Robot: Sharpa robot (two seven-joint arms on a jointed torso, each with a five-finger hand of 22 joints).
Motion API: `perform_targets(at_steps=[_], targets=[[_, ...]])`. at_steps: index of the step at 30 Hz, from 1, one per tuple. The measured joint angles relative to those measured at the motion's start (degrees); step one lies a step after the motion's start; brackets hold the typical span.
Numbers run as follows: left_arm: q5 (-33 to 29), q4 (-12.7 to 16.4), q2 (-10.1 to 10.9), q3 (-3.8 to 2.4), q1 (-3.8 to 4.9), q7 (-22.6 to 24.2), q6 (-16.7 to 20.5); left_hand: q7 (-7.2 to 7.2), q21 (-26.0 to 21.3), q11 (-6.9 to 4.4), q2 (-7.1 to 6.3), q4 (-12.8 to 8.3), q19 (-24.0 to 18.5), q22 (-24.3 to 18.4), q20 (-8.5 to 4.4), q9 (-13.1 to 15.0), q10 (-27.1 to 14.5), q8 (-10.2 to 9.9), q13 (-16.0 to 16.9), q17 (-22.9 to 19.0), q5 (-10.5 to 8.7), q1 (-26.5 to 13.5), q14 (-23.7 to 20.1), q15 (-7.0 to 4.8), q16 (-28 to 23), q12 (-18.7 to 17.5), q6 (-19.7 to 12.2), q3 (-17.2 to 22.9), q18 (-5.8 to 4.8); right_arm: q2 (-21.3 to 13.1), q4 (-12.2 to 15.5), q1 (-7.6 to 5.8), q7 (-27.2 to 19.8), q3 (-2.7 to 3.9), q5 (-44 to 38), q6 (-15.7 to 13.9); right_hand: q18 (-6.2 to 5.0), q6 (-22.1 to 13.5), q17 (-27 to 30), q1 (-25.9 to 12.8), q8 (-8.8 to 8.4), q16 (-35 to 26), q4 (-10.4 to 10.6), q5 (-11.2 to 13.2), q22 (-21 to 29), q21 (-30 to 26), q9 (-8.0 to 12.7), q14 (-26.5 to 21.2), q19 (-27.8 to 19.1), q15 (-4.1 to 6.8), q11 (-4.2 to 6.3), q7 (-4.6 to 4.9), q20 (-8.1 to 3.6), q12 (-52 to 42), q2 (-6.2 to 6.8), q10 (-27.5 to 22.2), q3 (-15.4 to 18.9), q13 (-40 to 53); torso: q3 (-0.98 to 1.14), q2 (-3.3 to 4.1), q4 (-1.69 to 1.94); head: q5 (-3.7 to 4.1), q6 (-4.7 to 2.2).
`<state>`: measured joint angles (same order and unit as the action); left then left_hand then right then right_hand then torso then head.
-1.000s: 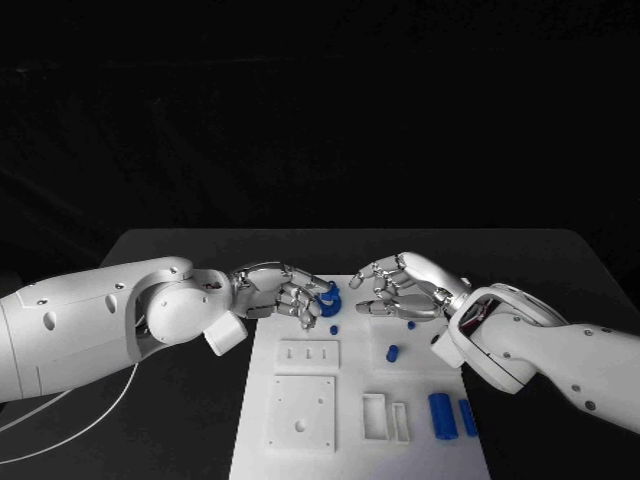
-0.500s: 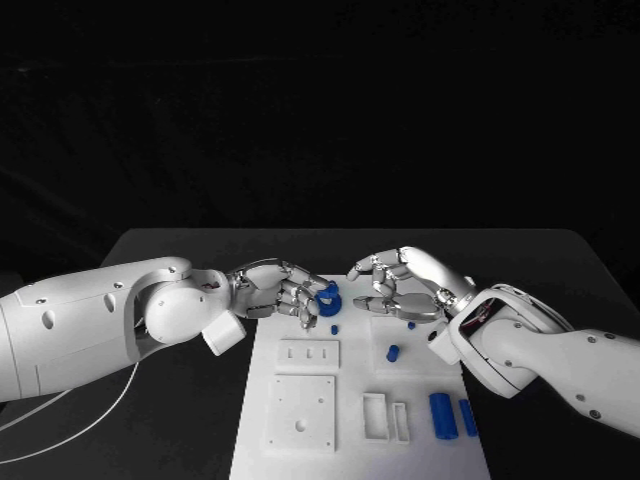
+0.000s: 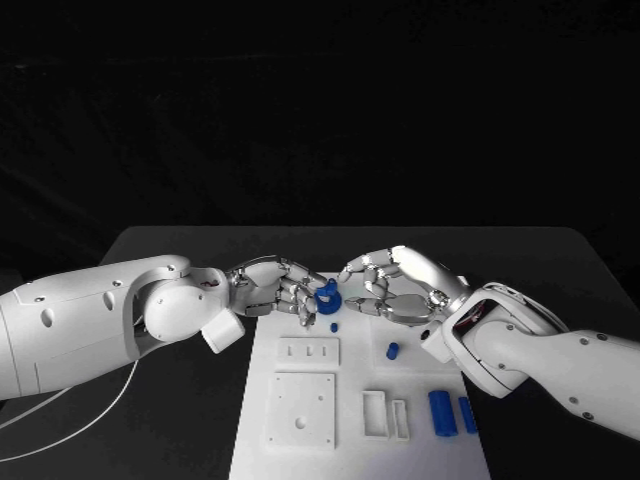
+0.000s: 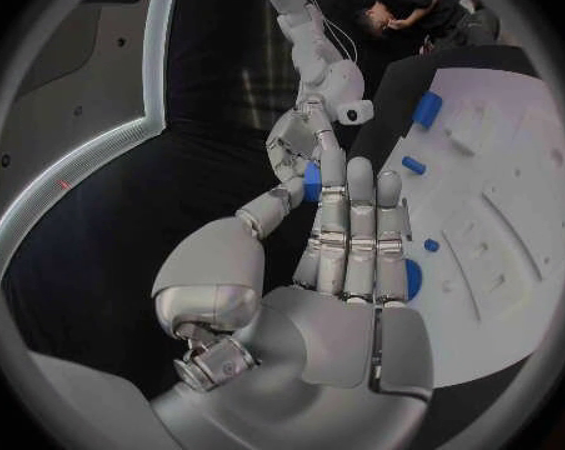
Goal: Assemble the parts on the task board
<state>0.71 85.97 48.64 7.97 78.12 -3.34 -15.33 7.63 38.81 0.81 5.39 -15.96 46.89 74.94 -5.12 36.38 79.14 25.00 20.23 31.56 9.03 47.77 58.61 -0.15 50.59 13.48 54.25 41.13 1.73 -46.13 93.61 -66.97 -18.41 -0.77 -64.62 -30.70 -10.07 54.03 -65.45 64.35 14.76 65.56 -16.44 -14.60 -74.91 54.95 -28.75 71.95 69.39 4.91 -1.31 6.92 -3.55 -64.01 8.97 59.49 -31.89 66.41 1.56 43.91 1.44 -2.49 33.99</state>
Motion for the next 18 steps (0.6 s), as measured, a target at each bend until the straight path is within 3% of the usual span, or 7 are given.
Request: perform_targets(at_steps=[11, 18], targets=[[0.11, -0.19, 0.11, 0.01, 0.00, 0.00, -0.03, 0.00, 0.00, 0.01, -0.19, 0.00, 0.00, -0.01, 0.00, 0.20, 0.00, -0.10, 0.06, 0.06, 0.00, -0.38, 0.00, 0.00, 0.21, 0.22, 0.00, 0.00, -0.01, 0.63, -0.04, 0.06, -0.52, 0.00, -0.95, -0.76, 0.00, 0.60, 0.06, 0.52, 0.27, 0.00, 0.01, 1.34, 0.00, 0.00, -0.02, 0.19, 0.01, 0.20, 0.20, -0.25, 0.01, 0.00, -0.07, 0.21, -0.32, -0.14, -0.01, 0.01, 0.01, -0.06, 0.03], [0.33, -0.09, 0.10, 0.01, 0.00, -0.04, -0.15, 0.00, 0.00, 0.01, -0.34, -0.14, 0.00, -0.01, 0.00, 0.27, -0.01, -0.21, 0.12, 0.13, 0.00, -0.53, 0.00, 0.00, 0.21, 0.22, 0.00, 0.14, -0.02, 1.16, -0.21, 0.07, -0.52, 0.00, -1.56, -1.32, -0.01, 1.98, 0.12, 1.66, 0.89, -0.25, 0.08, 4.61, 0.01, -0.24, -0.31, 0.16, 0.01, 0.60, 0.70, -0.73, 0.01, -0.01, 0.00, 0.11, -1.85, -0.30, -0.01, 0.01, 0.01, -0.07, 0.13]])
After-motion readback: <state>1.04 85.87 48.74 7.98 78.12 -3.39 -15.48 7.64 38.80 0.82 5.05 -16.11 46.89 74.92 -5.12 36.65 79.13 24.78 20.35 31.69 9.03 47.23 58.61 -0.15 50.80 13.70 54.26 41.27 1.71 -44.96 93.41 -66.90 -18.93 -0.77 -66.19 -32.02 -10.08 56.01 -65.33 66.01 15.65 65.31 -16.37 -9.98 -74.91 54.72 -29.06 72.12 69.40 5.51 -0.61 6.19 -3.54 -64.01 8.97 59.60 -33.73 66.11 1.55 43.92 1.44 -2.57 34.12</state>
